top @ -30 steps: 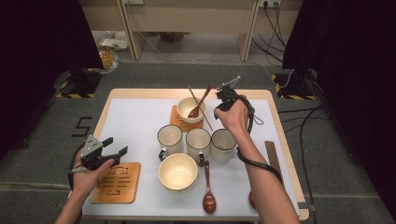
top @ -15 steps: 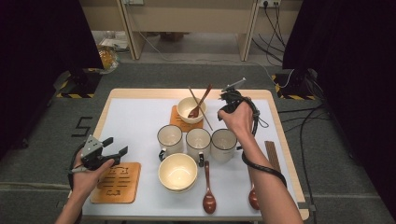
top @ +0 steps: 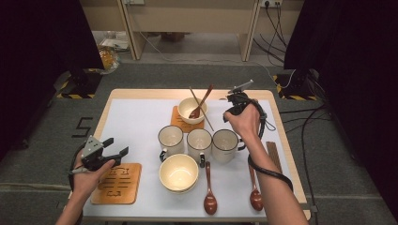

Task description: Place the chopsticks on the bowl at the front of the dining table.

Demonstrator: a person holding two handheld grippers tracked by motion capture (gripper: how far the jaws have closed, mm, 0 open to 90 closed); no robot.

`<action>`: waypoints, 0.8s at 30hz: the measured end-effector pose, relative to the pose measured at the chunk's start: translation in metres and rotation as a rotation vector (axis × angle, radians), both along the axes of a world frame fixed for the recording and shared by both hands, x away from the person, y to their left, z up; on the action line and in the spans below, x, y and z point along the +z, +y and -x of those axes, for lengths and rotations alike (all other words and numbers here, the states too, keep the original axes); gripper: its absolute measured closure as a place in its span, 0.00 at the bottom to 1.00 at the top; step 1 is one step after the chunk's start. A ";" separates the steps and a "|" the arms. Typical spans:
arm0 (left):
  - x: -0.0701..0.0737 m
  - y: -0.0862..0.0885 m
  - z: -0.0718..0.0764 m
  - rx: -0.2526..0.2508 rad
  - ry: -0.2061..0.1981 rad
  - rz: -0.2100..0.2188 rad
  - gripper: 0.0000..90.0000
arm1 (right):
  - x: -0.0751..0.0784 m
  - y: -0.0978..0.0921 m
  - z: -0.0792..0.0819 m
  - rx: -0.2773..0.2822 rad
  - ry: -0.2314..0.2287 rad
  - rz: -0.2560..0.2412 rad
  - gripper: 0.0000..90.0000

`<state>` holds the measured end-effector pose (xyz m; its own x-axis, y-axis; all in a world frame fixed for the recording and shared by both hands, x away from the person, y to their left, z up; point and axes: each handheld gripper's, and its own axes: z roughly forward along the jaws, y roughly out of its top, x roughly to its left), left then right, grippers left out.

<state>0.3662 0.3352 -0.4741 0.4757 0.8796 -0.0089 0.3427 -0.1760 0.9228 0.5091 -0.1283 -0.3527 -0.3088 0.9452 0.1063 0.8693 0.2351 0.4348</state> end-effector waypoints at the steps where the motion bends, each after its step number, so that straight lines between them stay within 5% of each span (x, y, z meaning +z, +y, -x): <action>1: 0.000 0.000 0.000 0.000 0.000 0.000 0.26 | 0.000 -0.001 0.001 -0.002 0.000 0.000 0.70; 24: 0.000 -0.001 0.000 -0.002 0.001 -0.003 0.26 | -0.004 -0.024 0.010 -0.036 0.001 -0.012 0.68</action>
